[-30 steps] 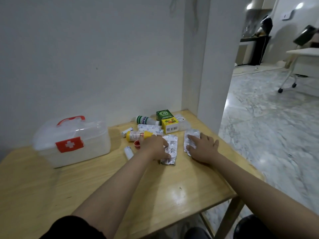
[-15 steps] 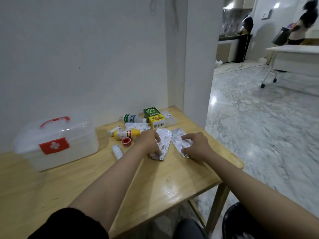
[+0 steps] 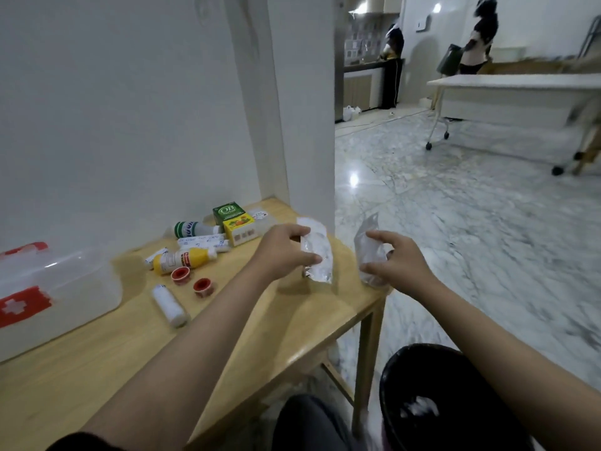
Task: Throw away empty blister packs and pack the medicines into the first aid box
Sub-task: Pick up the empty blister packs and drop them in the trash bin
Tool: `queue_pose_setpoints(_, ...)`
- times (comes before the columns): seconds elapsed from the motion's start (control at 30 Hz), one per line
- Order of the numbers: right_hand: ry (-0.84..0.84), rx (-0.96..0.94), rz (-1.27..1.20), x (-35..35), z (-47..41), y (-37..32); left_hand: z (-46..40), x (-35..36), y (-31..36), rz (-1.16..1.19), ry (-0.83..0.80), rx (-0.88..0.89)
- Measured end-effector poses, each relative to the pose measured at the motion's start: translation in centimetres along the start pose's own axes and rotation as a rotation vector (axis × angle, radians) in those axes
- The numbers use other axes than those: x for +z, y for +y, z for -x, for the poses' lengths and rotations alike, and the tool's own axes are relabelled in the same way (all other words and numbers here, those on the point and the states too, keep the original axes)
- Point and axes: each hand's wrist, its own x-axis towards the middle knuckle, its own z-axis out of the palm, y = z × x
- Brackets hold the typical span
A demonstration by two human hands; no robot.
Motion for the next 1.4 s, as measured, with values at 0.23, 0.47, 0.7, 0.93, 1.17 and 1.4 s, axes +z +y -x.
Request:
queue_pose_setpoints(0.23,0.167,0.177,0.028,-6.8,4.9,7.2,-1.0,10.4,5.5,-0.030,-0.237,0.176)
queue_pose_setpoints(0.47,0.194,0.464,0.101,-8.9,10.4,16.3,0.6,22.9,5.1,-0.178,-0.522,0.219)
queue_pose_setpoints(0.7,0.029,0.701,0.166,-5.7,14.5,24.7,1.2,32.5,-2.4,-0.307,-0.714,0.048)
queue_pose_setpoints(0.93,-0.045,0.843,0.166,-2.5,16.4,29.6,1.5,37.4,-5.8,-0.264,-0.943,-0.077)
queue_pose_setpoints(1.17,-0.104,0.884,0.179,-1.8,17.1,30.9,2.5,38.3,-7.9,-0.344,-1.014,-0.147)
queue_pose_setpoints(1.4,-0.001,0.654,0.201,-2.8,14.0,27.2,2.0,35.2,-4.3,-0.257,-0.789,0.057)
